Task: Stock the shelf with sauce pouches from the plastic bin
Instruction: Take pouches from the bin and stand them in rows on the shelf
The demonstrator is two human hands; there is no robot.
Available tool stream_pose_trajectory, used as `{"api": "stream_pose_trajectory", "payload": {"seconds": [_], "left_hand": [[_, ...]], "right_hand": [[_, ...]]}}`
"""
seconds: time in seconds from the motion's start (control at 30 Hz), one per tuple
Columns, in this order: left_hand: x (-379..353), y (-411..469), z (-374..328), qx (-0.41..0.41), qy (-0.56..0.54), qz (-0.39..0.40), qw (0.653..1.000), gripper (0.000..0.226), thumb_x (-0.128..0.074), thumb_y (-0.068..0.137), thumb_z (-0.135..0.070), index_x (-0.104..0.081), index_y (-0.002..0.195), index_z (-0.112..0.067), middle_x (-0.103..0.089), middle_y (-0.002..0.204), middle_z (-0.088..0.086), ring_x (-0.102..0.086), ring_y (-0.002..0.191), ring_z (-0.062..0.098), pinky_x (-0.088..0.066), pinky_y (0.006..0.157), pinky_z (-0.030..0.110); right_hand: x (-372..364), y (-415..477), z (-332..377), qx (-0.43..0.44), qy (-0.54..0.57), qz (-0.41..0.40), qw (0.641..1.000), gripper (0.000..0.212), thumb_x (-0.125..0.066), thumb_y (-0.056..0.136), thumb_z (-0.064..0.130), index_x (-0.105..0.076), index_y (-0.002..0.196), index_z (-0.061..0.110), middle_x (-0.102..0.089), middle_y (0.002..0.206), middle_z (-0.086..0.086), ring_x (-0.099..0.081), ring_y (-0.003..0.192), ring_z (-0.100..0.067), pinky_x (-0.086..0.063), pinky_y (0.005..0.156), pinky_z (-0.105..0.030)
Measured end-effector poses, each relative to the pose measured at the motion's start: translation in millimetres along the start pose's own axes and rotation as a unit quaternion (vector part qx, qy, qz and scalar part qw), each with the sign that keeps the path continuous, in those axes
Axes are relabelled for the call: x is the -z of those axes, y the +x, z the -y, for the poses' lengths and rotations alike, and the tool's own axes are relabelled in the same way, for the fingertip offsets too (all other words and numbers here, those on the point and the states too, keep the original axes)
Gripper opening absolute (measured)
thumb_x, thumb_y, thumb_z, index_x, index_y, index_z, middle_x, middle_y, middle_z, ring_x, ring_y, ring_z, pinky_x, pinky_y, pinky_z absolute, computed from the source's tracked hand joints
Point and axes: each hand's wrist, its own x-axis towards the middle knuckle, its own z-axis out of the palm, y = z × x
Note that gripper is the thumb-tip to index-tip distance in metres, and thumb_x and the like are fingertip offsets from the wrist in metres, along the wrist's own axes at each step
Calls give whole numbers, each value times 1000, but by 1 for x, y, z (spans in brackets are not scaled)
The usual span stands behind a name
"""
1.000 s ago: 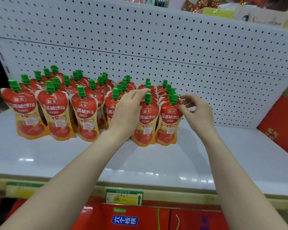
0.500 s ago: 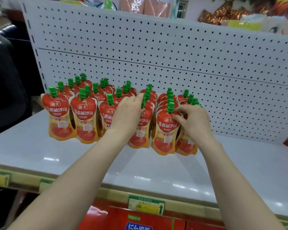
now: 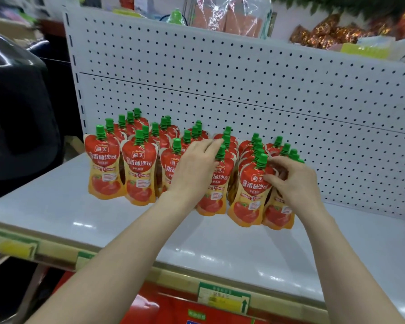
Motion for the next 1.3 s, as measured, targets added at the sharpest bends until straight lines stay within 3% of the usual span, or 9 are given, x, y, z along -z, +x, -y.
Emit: {"api": "stream_pose_trajectory", "payload": {"seconds": [0.1, 0.17, 0.3, 0.43, 0.63, 1.0, 1.07, 1.2, 1.3], "left_hand": [[17, -8, 18, 20, -21, -97, 995, 45, -59, 91, -8, -51, 135, -12, -56, 129, 7, -47, 123, 22, -36, 107, 29], [25, -12, 35, 60, -24, -121, 991, 44, -57, 92, -7, -49, 135, -12, -55, 130, 6, -46, 123, 20, -33, 107, 26], [28, -11, 57, 117, -25, -44, 992, 52, -61, 92, -16, -43, 141, -16, -56, 132, 4, -48, 126, 21, -37, 106, 32], [28, -11, 62, 103, -10, -6, 995, 53, -61, 93, -18, -43, 142, -18, -61, 128, 4, -52, 121, 22, -42, 100, 33], [23, -5, 66, 118, -57, -13, 991, 40, -63, 90, -12, -51, 128, -19, -64, 117, 1, -58, 110, 20, -46, 92, 32], [12, 6, 65, 106, -59, -9, 993, 38, -64, 90, -14, -53, 126, -18, -65, 116, 1, -60, 107, 19, -47, 90, 32], [15, 5, 68, 94, -49, -11, 994, 43, -65, 90, -15, -53, 131, -17, -63, 121, 2, -58, 113, 19, -45, 95, 30], [31, -4, 78, 59, -31, -84, 994, 41, -62, 89, -8, -56, 129, -14, -60, 125, 3, -50, 120, 19, -32, 102, 19], [47, -17, 99, 90, 16, -121, 988, 40, -62, 89, -11, -54, 128, -16, -57, 126, 4, -46, 122, 22, -33, 106, 27]], "right_hand": [[6, -3, 12, 10, 35, -115, 993, 22, -74, 82, 20, -69, 102, 27, -65, 85, 13, -57, 68, -4, -47, 71, -20], [2, -1, 29, 36, 50, -147, 987, 14, -70, 86, 20, -70, 100, 24, -69, 89, 10, -60, 72, -7, -52, 77, -29], [-26, 4, 64, 92, 27, -44, 994, 27, -66, 92, 22, -70, 119, 19, -73, 108, 3, -63, 86, -10, -53, 90, -37], [-48, 13, 77, 65, -30, 29, 997, 30, -65, 93, 25, -68, 123, 18, -73, 110, -2, -66, 97, -20, -49, 99, -38], [-62, 17, 74, 21, -9, 51, 998, 23, -66, 92, 22, -72, 113, 17, -74, 103, -3, -70, 84, -27, -55, 90, -47], [-60, 20, 71, 11, 24, 45, 999, 19, -69, 90, 19, -73, 109, 16, -74, 95, -1, -71, 80, -17, -58, 86, -40], [-58, 18, 73, 24, 27, 19, 999, 27, -68, 90, 18, -69, 117, 18, -73, 98, 3, -70, 78, -14, -58, 86, -40], [-54, 12, 89, 79, 79, -128, 985, 27, -58, 95, 15, -66, 121, 19, -72, 101, 9, -69, 73, -9, -58, 79, -39], [-67, 11, 106, 140, 82, -100, 982, 28, -59, 96, 16, -66, 123, 16, -73, 106, 5, -66, 74, -9, -58, 79, -36]]}}
